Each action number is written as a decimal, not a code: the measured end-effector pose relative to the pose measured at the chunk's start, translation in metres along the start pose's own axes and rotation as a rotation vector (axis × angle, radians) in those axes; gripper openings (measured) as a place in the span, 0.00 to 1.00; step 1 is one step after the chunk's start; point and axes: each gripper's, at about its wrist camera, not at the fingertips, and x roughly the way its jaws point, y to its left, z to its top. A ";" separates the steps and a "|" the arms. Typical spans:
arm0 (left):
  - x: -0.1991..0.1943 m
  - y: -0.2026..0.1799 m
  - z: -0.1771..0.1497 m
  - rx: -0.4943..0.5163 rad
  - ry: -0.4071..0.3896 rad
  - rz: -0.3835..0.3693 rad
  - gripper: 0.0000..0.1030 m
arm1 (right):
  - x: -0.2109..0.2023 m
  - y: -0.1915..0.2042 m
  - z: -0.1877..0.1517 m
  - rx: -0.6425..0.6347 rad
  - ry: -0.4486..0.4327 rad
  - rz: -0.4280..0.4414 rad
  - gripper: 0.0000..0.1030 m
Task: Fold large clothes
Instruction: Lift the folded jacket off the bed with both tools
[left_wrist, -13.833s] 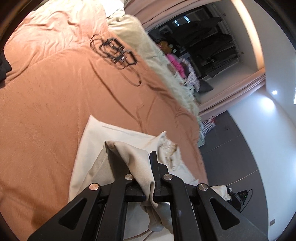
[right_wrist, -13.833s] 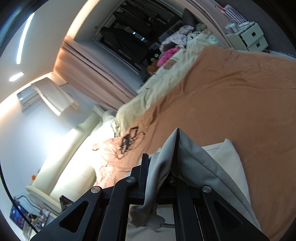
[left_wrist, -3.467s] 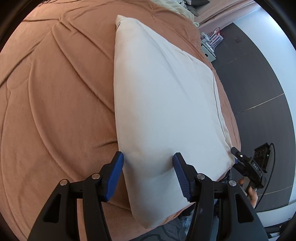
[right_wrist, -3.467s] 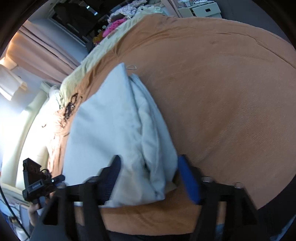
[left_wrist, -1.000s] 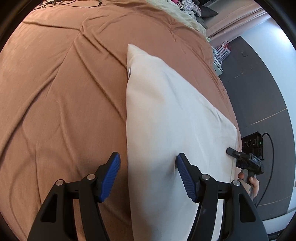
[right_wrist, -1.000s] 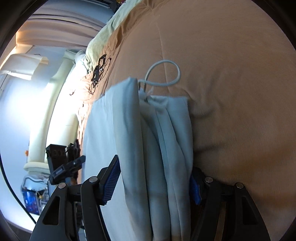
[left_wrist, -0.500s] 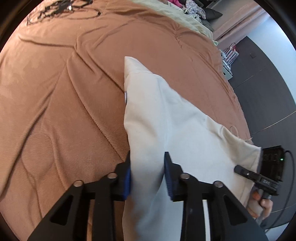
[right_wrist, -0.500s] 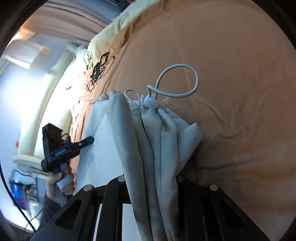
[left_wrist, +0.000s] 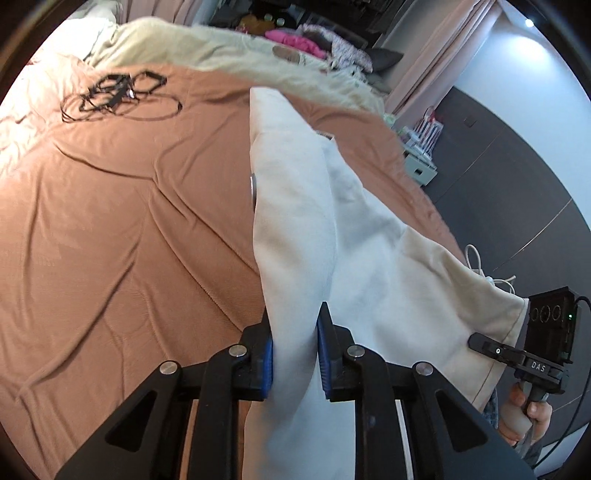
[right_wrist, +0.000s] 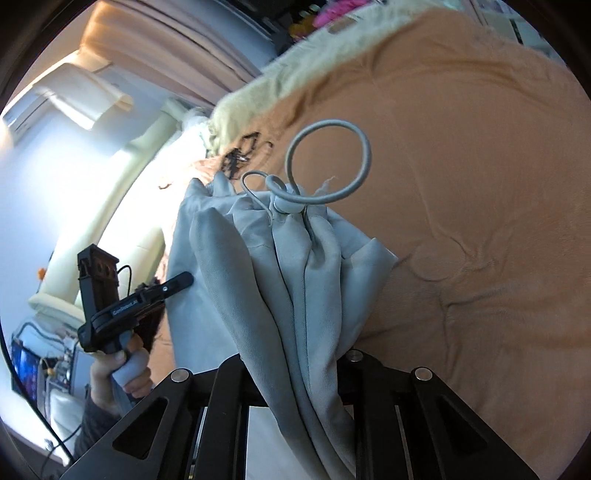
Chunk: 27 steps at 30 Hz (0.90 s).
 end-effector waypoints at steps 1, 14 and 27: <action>-0.006 -0.005 0.000 0.003 -0.012 -0.003 0.20 | -0.007 0.007 -0.003 -0.010 -0.009 0.007 0.15; -0.124 -0.014 -0.038 -0.003 -0.182 -0.048 0.18 | -0.083 0.106 -0.043 -0.164 -0.109 0.059 0.14; -0.261 0.007 -0.051 0.032 -0.341 -0.026 0.18 | -0.131 0.230 -0.077 -0.341 -0.184 0.102 0.14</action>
